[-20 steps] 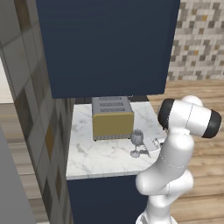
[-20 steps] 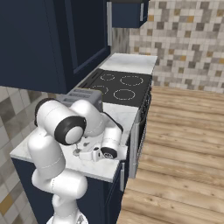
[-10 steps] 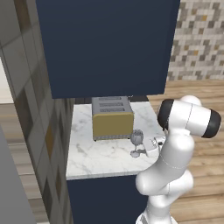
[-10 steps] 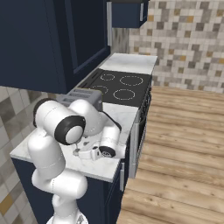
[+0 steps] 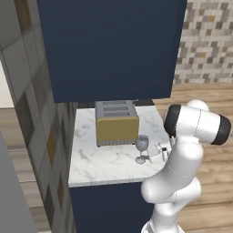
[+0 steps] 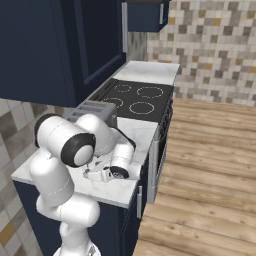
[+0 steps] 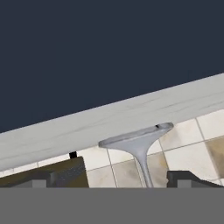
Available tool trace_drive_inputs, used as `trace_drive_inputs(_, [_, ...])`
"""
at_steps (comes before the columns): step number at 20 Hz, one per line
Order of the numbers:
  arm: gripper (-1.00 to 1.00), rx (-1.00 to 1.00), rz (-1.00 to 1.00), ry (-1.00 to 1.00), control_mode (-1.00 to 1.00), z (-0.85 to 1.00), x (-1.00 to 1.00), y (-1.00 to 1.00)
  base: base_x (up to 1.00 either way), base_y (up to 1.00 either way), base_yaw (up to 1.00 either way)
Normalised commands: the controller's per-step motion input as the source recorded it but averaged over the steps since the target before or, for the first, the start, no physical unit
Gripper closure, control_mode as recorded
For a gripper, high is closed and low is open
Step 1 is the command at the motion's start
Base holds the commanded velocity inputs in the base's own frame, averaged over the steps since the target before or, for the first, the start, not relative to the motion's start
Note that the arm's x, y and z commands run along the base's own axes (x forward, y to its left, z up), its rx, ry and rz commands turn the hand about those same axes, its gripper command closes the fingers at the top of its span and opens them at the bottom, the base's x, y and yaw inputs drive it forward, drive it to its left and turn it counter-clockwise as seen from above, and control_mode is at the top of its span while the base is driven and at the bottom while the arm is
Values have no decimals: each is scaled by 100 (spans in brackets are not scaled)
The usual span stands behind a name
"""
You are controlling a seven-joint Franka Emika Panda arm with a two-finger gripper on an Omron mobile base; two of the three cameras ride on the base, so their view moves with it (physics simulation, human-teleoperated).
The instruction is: Retrieve the wine glasses from the counter and place one next to each plate.
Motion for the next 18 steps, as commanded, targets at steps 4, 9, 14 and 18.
trace_drive_inputs(4, [-100,0,0,10,-100,-33,6,0,0,0,0])
trace_drive_inputs(9, [-100,0,-1,13,-100,-34,5,0,0,0,0])
trace_drive_inputs(14, [-100,0,-3,11,-100,-32,0,-3,0,0,0])
trace_drive_inputs(18, [-100,0,-2,7,-100,-33,1,-1,0,0,0])
